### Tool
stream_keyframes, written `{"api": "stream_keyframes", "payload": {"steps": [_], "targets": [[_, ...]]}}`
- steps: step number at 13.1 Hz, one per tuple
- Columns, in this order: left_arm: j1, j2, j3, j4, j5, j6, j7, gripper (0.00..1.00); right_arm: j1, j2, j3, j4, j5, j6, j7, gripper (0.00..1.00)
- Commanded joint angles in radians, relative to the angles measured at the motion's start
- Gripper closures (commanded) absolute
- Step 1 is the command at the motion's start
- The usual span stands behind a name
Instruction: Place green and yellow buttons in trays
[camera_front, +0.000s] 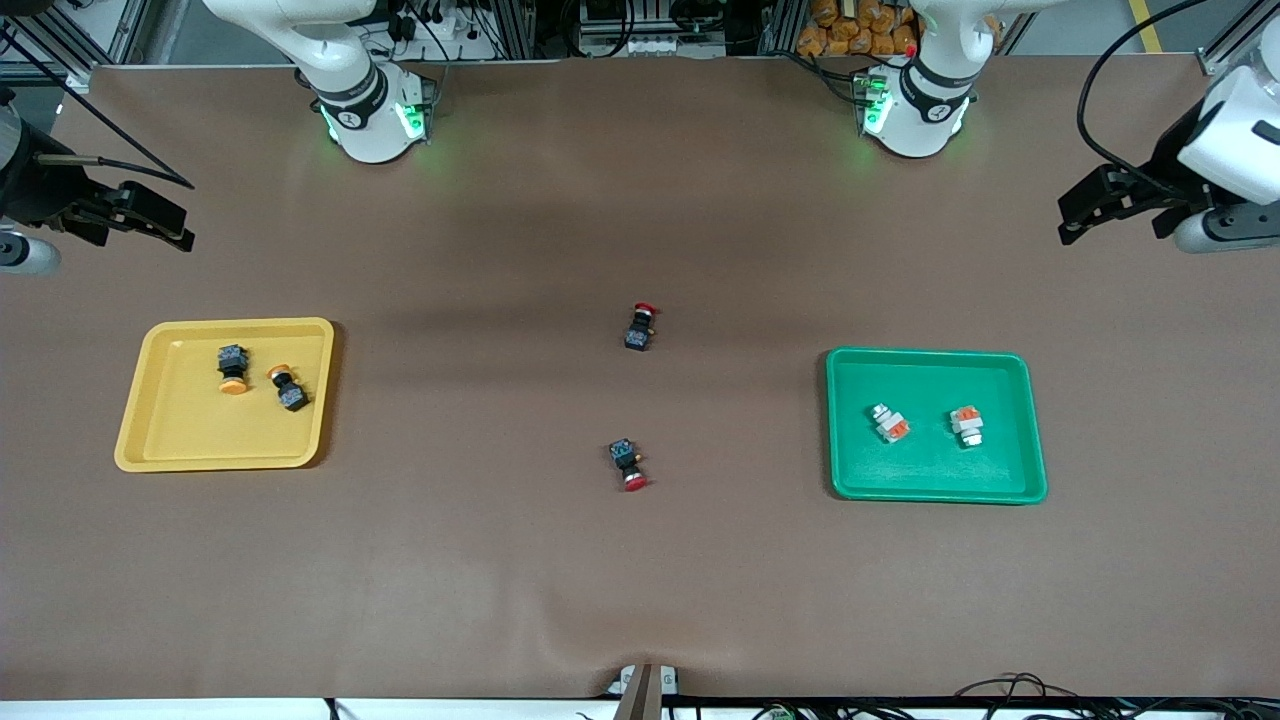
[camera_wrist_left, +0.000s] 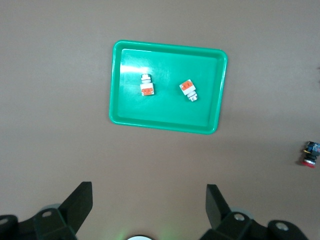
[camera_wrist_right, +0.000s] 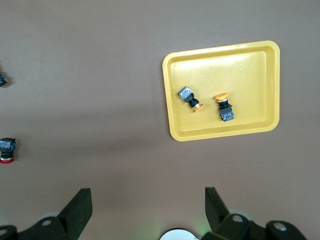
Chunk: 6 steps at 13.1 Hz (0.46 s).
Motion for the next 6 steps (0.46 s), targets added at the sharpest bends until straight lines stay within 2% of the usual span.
{"api": "stream_keyframes", "payload": {"steps": [1, 6], "targets": [[0.006, -0.004, -0.006, 0.015, -0.001, -0.038, 0.017, 0.0, -0.018, -0.013, 0.011, -0.004, 0.007, -0.001, -0.012, 0.0], [0.016, -0.004, 0.005, 0.013, -0.004, -0.041, 0.072, 0.0, -0.023, -0.013, 0.011, -0.005, 0.01, -0.002, -0.014, 0.0]]}}
